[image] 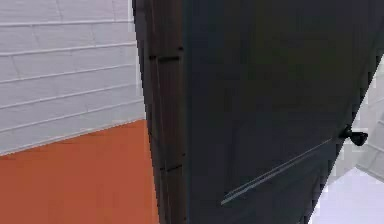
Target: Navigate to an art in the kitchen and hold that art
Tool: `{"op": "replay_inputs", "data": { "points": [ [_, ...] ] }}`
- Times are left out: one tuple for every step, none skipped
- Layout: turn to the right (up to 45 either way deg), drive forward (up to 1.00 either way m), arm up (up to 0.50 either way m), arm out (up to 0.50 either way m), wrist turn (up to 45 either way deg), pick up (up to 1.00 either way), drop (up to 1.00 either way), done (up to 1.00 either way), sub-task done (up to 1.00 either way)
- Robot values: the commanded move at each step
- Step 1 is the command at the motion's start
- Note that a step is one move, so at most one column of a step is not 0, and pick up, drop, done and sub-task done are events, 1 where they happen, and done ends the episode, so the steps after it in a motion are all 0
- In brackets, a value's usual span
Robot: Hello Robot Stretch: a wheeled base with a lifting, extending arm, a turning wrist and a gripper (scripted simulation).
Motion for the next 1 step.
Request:
{"op": "replay_inputs", "data": {
  "points": [
    [45.0, 0.0, 0.0, 0.0, 0.0, 0.0, 0.0, 0.0, 0.0]
  ]
}}
